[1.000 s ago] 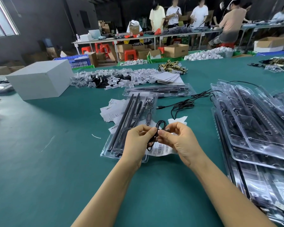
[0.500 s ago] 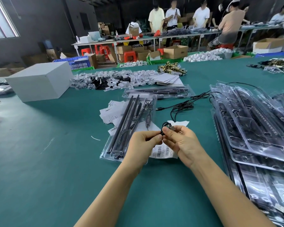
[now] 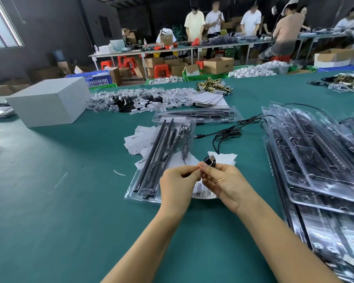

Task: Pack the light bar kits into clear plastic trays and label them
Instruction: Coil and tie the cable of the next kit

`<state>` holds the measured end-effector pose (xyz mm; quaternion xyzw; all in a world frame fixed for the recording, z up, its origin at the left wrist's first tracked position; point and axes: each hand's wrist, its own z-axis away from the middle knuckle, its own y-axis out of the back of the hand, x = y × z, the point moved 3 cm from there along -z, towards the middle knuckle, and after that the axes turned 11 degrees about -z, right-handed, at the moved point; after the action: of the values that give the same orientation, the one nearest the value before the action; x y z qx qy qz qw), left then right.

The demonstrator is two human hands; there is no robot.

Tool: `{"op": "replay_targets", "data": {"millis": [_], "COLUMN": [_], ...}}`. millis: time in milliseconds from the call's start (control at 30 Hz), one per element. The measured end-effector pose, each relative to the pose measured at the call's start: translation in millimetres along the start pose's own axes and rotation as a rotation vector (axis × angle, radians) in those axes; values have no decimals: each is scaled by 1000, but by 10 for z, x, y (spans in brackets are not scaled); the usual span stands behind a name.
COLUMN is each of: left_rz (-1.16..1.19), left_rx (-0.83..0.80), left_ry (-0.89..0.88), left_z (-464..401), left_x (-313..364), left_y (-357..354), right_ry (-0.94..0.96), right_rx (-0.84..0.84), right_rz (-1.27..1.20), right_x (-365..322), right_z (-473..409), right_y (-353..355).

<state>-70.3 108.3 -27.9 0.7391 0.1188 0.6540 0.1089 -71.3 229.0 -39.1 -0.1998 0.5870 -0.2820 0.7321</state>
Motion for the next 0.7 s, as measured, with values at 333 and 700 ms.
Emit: {"op": "replay_targets", "data": {"millis": [333, 700], "left_rz": [-126, -724], "left_rx": [89, 93], "left_ry": [-98, -176], "left_z": [63, -166], "left_x": [13, -106], "left_y": [-78, 126], "right_ry": [129, 215], "right_rx": [42, 268], "right_rz": [89, -216], "right_x": [30, -247], "right_z": [-22, -19], "right_y": [11, 205]}}
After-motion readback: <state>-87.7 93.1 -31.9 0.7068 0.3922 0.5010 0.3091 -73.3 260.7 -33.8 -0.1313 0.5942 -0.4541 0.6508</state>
